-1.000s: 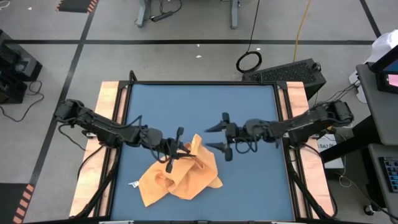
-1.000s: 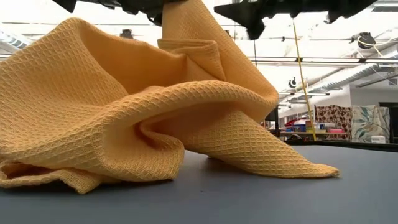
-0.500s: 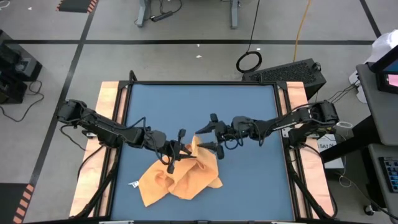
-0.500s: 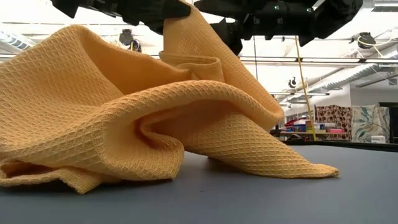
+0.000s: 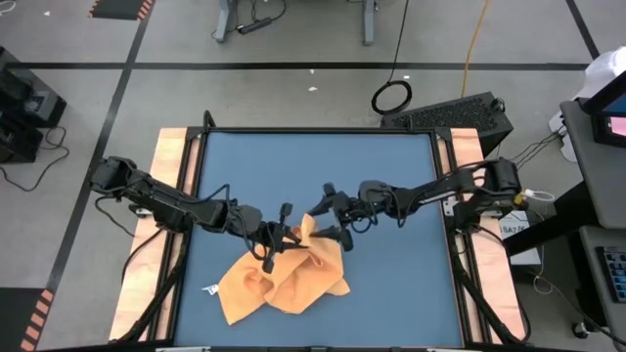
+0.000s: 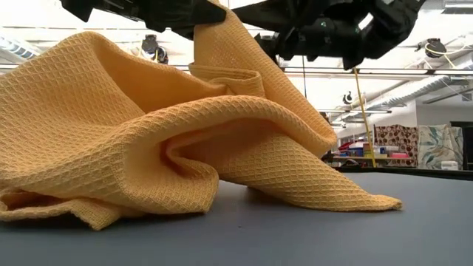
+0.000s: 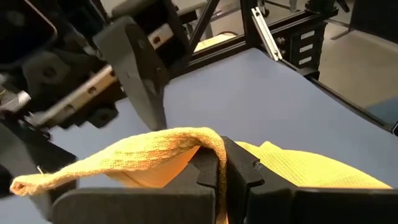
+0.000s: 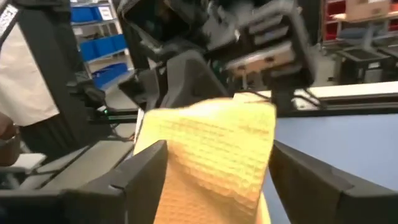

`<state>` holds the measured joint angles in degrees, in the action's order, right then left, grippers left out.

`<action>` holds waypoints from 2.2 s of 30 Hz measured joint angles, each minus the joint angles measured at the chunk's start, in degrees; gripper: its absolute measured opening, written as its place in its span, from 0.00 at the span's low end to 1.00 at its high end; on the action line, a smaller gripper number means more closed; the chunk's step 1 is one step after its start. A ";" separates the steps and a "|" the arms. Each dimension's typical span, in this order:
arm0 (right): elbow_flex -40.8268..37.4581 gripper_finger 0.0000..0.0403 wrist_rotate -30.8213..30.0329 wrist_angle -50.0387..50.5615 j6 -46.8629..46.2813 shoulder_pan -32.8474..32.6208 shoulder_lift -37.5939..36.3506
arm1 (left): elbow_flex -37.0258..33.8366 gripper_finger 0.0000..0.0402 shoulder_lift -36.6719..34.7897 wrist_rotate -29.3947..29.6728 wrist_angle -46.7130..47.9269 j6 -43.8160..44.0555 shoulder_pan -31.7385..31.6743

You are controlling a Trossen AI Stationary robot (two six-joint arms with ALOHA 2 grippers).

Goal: Roll towel
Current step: Roll the yellow towel

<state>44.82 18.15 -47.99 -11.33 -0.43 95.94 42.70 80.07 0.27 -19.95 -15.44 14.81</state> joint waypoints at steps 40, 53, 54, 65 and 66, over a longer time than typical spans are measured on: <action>0.02 0.00 -39.16 41.33 6.08 -18.28 -25.26 | -6.15 0.46 -3.50 12.48 21.37 47.61 10.52; 0.02 0.00 -42.16 42.12 6.50 -20.54 -26.72 | -7.96 0.46 5.80 -8.90 1.89 53.86 16.84; 0.02 0.00 -42.10 42.30 6.50 -20.72 -26.85 | -7.93 0.46 4.40 -8.84 3.10 52.81 16.39; 0.02 0.00 -41.92 42.90 6.18 -22.25 -26.88 | -7.97 0.46 -3.45 20.62 6.40 26.87 9.42; 0.02 0.00 -42.01 42.88 6.14 -22.23 -26.88 | -7.96 0.46 -2.60 17.63 6.17 26.69 8.43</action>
<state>44.84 -23.85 -5.10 -5.19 -22.66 69.06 34.74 77.47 17.90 -13.78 11.25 23.23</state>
